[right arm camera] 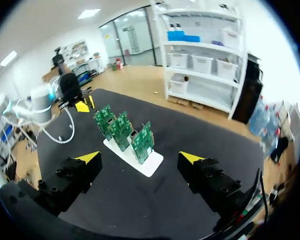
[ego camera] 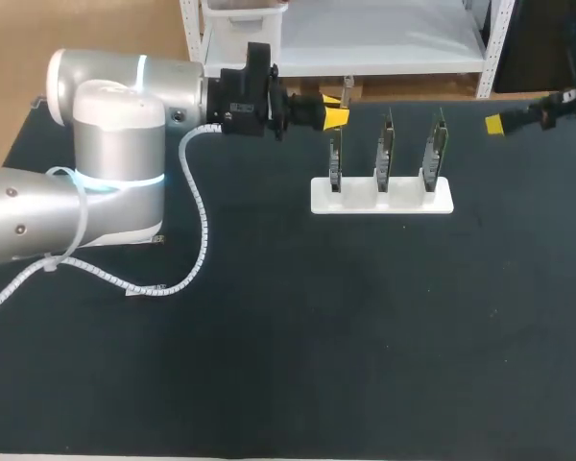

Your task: Pick up the optical module with the left hand, and insert it into the network port with the right hand.

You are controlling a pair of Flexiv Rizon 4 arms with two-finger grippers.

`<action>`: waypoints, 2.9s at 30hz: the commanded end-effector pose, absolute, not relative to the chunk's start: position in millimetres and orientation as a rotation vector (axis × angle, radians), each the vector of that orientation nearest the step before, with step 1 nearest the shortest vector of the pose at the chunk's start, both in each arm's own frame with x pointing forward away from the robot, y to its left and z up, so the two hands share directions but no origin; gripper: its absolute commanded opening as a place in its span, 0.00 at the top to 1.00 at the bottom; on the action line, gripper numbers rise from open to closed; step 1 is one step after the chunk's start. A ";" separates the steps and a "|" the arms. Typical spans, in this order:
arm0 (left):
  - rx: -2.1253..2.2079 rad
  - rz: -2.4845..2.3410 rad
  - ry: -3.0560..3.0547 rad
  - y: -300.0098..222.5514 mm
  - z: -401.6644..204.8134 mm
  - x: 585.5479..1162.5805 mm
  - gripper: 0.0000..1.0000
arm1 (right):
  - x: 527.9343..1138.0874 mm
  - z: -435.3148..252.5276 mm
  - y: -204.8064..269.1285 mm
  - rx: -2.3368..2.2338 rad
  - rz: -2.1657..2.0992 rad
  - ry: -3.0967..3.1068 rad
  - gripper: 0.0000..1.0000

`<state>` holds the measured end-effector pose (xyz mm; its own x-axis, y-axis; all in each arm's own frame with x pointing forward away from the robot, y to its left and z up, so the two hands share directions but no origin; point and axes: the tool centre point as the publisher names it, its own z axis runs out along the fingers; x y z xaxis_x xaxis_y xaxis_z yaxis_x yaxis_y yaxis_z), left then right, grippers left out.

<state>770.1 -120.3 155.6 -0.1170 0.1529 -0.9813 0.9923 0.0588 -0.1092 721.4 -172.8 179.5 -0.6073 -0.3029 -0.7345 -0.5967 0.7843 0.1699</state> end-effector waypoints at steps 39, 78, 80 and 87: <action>1.230 -1.176 1.432 -120.9 155.0 771.2 1.00 | 784.3 195.9 -24.3 -1.715 1.230 1.663 0.00; 1.230 -1.176 1.432 -120.9 155.0 771.2 1.00 | 767.9 204.2 11.4 -1.480 0.962 1.659 0.00; 1.230 -1.176 1.432 -120.9 155.0 771.2 1.00 | 767.5 204.3 13.8 -1.489 0.967 1.653 0.00; 1.230 -1.176 1.432 -120.9 155.0 771.2 1.00 | 769.1 204.3 19.4 -1.506 1.010 1.640 0.00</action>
<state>770.1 -120.3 155.6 -0.1170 0.1529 -0.9813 0.9923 0.0589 -0.1092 771.1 18.2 204.5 -0.0980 -0.4660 -0.8793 -0.9948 0.0222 0.0991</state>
